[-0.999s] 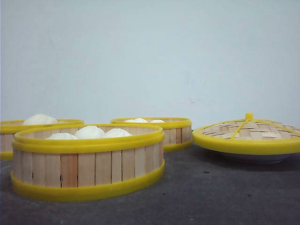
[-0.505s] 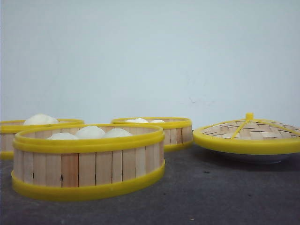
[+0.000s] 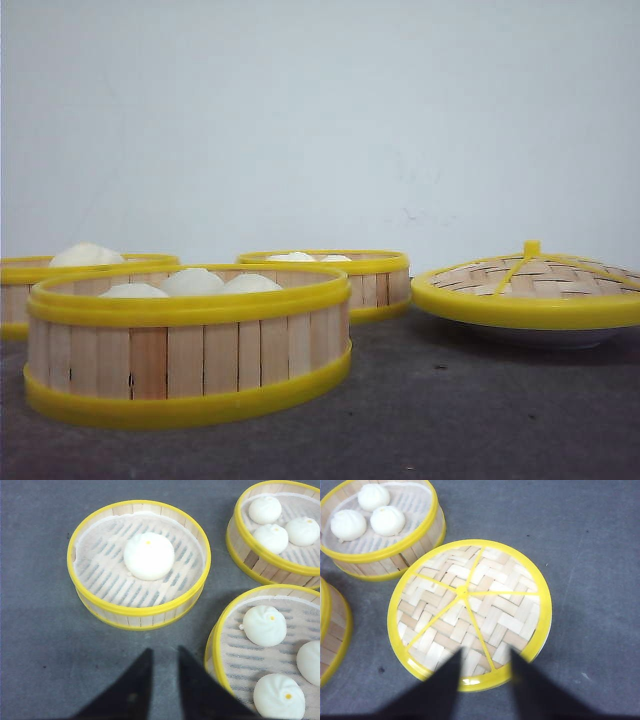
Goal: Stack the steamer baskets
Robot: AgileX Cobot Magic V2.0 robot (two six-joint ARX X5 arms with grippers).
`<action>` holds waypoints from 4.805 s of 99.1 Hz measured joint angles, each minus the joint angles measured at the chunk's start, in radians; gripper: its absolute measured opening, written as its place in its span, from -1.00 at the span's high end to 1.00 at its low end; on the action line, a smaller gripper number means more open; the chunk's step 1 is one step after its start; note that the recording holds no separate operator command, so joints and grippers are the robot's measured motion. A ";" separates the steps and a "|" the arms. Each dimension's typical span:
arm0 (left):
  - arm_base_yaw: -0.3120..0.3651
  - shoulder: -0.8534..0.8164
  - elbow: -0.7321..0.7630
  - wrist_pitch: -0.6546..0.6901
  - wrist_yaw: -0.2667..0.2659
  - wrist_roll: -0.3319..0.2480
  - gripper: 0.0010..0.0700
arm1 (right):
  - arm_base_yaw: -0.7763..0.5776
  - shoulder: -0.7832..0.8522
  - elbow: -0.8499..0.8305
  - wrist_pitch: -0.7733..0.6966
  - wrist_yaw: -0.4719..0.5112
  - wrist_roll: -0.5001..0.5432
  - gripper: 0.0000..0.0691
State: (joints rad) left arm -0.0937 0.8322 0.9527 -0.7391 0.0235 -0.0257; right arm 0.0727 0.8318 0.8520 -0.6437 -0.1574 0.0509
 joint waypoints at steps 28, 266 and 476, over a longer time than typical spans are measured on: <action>0.000 0.000 0.000 0.000 0.000 0.000 -0.35 | 0.001 0.012 0.000 0.018 -0.014 0.000 -0.65; 0.000 0.000 0.000 -0.006 0.000 0.007 -0.35 | 0.246 1.515 1.483 -0.166 0.117 0.064 0.93; 0.000 -0.001 0.000 -0.042 -0.001 0.030 -0.18 | 0.478 0.674 0.550 -0.216 0.177 0.148 0.93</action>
State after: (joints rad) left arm -0.0937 0.8314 0.9527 -0.7811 0.0227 0.0044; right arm 0.5510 1.5063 1.4021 -0.8600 0.0200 0.1989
